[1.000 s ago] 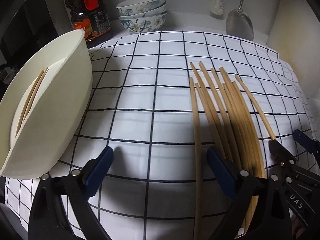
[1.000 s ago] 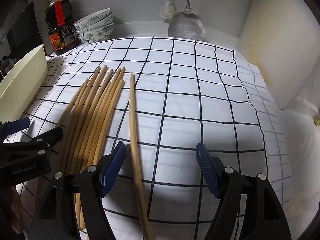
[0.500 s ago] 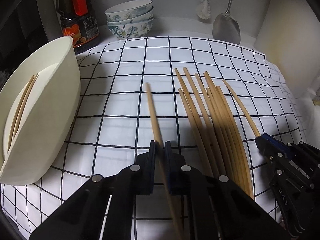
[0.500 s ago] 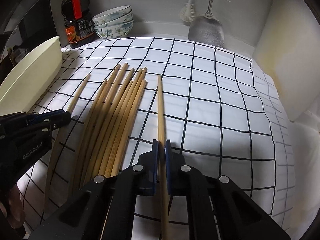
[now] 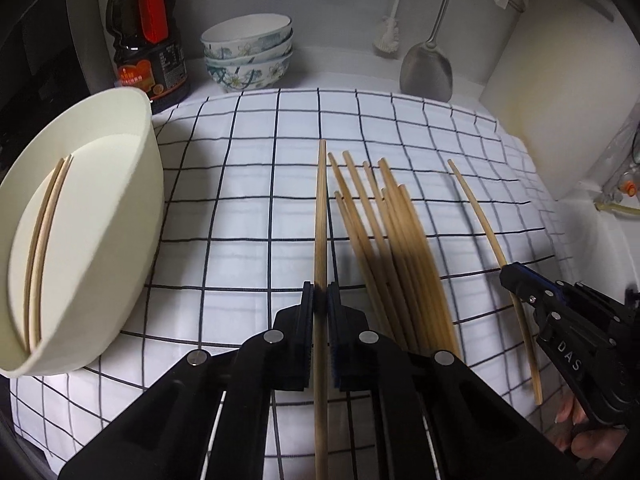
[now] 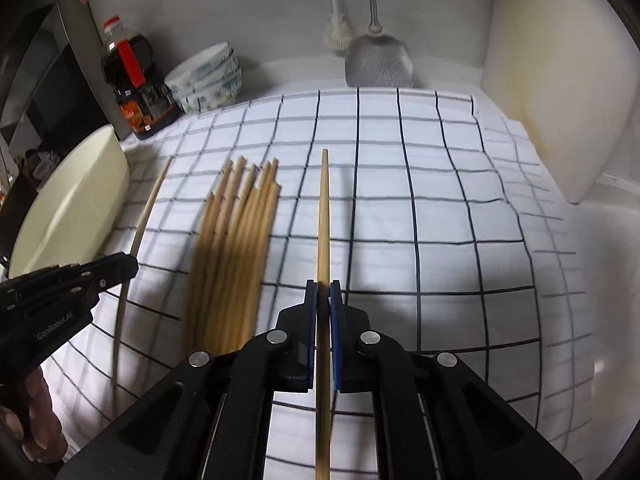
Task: Organize utensils
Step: 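Lift and carry the left gripper's chopstick to the dish while the right carries its own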
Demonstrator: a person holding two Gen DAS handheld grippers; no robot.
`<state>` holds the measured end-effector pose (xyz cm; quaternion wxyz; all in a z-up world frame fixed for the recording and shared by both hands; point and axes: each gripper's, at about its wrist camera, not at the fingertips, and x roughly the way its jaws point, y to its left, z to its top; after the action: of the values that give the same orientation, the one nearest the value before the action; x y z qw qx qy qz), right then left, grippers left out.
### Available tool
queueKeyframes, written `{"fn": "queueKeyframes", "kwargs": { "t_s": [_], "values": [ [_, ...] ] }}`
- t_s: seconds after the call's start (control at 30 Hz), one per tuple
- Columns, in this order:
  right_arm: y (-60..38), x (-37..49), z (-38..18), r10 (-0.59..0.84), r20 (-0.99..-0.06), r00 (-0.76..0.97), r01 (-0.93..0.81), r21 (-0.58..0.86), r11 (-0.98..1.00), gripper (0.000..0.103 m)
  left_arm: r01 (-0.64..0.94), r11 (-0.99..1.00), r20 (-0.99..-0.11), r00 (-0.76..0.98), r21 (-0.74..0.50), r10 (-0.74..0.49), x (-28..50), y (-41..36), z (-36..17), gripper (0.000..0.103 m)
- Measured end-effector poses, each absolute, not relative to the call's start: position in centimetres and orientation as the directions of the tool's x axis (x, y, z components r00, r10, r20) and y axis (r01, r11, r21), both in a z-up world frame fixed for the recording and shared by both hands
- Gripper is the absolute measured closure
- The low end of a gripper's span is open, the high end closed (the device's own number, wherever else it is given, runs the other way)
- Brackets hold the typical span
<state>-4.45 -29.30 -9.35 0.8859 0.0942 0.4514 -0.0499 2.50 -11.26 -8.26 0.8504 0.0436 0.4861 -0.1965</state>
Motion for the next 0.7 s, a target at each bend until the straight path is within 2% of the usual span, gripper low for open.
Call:
{"fn": "queueKeyframes", "kwargs": {
  "t_s": [0.2,0.53,0.7],
  "values": [
    [-27.5,-4.6,-5.2,-0.001,-0.764,0.645,0.146,0.122,0.982,0.097,0.397,0.907,-0.81,0.481,-0.139,-0.334,2.1,-9.4,-4.1,0.095],
    [-20.8,-2.3,2.2,0.09,-0.657,0.748,0.003,0.139,0.99,0.097,0.389,0.901,-0.699,0.591,-0.191,-0.403,1.7,-2.7,4.4,0.095],
    [-17.1,-0.1,3.9,0.151,-0.636,0.757,-0.065,0.157,0.985,0.097,0.336,0.924,-0.662,0.653,-0.184,-0.369,3.0,1.9,6.8,0.096]
  ]
}}
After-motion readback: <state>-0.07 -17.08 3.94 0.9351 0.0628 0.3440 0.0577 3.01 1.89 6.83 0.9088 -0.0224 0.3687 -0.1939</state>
